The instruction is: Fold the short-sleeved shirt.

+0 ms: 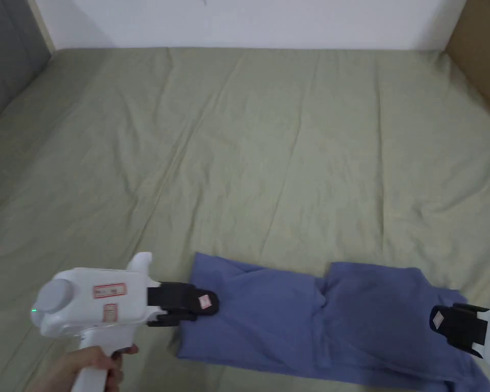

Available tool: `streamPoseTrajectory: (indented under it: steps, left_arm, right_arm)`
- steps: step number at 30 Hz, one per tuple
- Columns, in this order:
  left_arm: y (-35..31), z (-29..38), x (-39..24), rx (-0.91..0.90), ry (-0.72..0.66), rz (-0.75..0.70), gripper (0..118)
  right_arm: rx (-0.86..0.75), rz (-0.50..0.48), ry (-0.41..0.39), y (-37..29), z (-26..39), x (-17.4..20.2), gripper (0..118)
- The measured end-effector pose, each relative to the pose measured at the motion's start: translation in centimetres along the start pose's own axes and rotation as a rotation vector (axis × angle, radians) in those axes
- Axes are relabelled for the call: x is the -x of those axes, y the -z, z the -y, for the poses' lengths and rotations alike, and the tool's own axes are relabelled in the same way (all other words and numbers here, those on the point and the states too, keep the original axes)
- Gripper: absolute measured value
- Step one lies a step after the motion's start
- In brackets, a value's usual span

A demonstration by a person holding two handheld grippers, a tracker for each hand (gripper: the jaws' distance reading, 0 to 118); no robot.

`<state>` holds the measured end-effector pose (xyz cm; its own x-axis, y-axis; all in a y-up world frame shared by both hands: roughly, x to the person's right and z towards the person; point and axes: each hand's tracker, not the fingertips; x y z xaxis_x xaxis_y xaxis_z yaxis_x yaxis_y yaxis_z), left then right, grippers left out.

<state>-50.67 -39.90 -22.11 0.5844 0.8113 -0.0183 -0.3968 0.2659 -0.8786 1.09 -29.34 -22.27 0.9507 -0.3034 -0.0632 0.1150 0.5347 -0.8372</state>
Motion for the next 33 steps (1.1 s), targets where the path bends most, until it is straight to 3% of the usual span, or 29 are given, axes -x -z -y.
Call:
streamPoseTrajectory:
  steps: [8,15,18,23,24,26,31,33]
  left_arm:
    - [-11.8,-1.1,3.0,-0.058,-0.062,-0.333,12]
    - [-13.8,-2.0,-2.1,-0.128,-0.016,-0.395,12]
    - [-12.4,-2.1,-7.4,-0.142,0.106,-0.445,12]
    - [-8.3,-2.2,-15.8,-0.16,0.105,-0.428,12]
    - [-6.5,-1.7,-17.6,-0.167,0.19,-0.444,12]
    - [-2.6,-0.7,-20.2,-0.122,0.231,-0.498,12]
    - [7.0,0.3,-22.4,-0.018,0.244,-0.374,13]
    - [11.0,0.7,-22.8,0.071,0.249,-0.371,20]
  right_arm:
    - [-0.004,-0.019,-0.019,0.6,0.4,0.4,2]
    - [0.026,-0.043,0.008,1.4,1.1,-0.3,2]
    - [0.023,-0.047,0.015,1.3,1.1,-0.8,2]
    - [0.005,-0.04,0.028,0.8,0.9,-2.1,2]
    - [-0.001,-0.038,0.035,0.7,1.0,-2.4,2]
    - [-0.007,-0.038,0.057,0.5,1.0,-3.2,2]
    - [-0.019,-0.034,0.094,-0.2,1.2,-5.2,2]
    - [-0.024,-0.016,0.104,-0.5,1.4,-6.0,2]
